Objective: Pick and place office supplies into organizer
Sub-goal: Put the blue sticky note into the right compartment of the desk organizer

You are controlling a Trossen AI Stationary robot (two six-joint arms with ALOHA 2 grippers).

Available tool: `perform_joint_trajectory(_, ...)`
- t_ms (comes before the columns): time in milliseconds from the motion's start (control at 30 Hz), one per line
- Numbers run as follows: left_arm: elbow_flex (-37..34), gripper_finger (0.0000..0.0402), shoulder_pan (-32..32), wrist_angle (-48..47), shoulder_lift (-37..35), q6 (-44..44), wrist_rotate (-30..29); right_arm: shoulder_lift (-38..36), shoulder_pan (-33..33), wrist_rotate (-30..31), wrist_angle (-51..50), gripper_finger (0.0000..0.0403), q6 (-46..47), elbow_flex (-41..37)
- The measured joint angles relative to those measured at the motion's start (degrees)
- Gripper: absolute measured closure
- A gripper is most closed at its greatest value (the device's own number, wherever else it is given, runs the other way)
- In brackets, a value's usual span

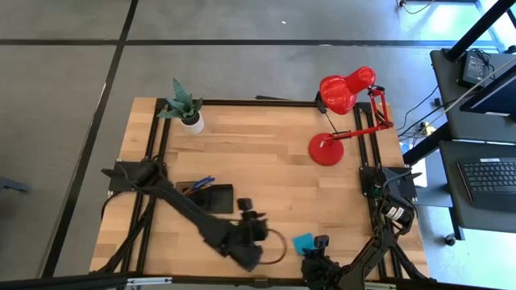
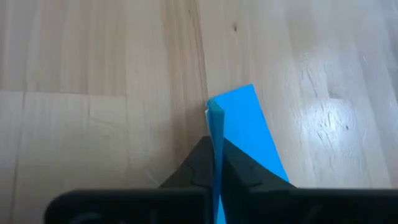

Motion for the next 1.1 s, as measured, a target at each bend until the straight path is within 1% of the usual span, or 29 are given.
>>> perform_joint_trajectory(100,0.02,0.0318,-3.49,-9.51,-3.71,-7.43,-5.41,0.0,0.0,0.81,0.02,0.0389,0.04,0.0)
perform_joint_trajectory(200,0.02,0.0318,-7.04,-17.66,-6.92,-15.0,-8.02,0.0,-0.14,2.45,0.16,0.0381,0.39,0.05)
perform_joint_trajectory(300,0.04,0.0318,-10.83,-25.21,-9.6,-22.93,-10.22,0.0,-1.07,3.41,-0.3,0.0389,-0.11,1.13)
perform_joint_trajectory(400,0.04,0.0318,-14.71,-33.18,-11.39,-31.48,-13.44,0.0,-3.0,3.73,-3.29,0.0395,-1.19,3.44)
perform_joint_trajectory(500,0.04,0.0318,-18.26,-42.77,-12.52,-40.96,-17.16,0.0,-5.33,4.87,-7.92,0.039,-0.04,6.49)
perform_joint_trajectory(567,0.02,0.0318,-20.2,-49.07,-12.86,-48.44,-17.83,0.0,-7.01,5.79,-11.29,0.0389,-0.33,8.93)
perform_joint_trajectory(600,-0.46,0.0318,-20.95,-49.17,-13.27,-50.47,-17.98,0.0,-7.88,6.52,-12.56,0.039,-1.32,10.08)
perform_joint_trajectory(700,-3.52,0.0318,-22.98,-48.17,-15.7,-50.19,-18.13,0.0,-10.62,9.62,-14.47,0.0394,-5.64,13.81)
perform_joint_trajectory(767,-5.51,0.0318,-23.75,-48.88,-16.84,-53.85,-18.17,-0.04,-12.57,11.86,-14.34,0.0394,-9.74,16.24)
perform_joint_trajectory(867,-8.85,0.0318,-24.71,-48.71,-18.23,-57.47,-17.62,-0.06,-15.29,13.3,-13.77,0.0394,-15.01,19.79)
perform_joint_trajectory(933,-10.6,0.0318,-24.81,-48.7,-18.71,-59.55,-17.02,-0.05,-16.48,15.29,-12.96,0.0394,-17.88,21.5)
perform_joint_trajectory(1000,-12.21,0.0318,-24.82,-48.53,-18.58,-60.08,-15.75,-0.07,-17.17,18.11,-9.73,0.0394,-22.88,22.41)
perform_joint_trajectory(1100,-14.45,0.0318,-24.6,-46.69,-18.6,-58.21,-13.08,-0.07,-17.64,18.93,-2.34,0.0394,-31.54,23.2)
